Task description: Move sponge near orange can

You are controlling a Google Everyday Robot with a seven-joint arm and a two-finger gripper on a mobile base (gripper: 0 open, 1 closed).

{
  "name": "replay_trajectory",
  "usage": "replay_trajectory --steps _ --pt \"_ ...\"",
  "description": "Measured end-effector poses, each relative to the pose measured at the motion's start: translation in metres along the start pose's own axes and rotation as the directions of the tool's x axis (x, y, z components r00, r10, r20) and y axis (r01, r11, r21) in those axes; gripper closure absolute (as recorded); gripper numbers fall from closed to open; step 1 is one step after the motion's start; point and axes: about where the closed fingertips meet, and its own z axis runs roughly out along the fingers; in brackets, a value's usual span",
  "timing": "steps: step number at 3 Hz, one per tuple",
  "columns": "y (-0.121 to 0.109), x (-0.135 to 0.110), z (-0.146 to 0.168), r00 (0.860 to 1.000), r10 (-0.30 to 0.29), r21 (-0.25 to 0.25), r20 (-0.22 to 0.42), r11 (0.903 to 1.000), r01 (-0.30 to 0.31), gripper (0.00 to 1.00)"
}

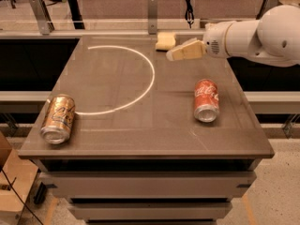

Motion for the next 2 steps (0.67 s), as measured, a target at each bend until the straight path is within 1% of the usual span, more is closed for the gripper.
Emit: replay_trajectory --steps 1,2 --pt "-0.019 0.010 0.027 0.999 0.023 0.042 0.036 0.9988 -0.024 0.00" --pt "-0.035 0.014 0.045 0.999 0.014 0.064 0.044 0.9978 -0.017 0.00"
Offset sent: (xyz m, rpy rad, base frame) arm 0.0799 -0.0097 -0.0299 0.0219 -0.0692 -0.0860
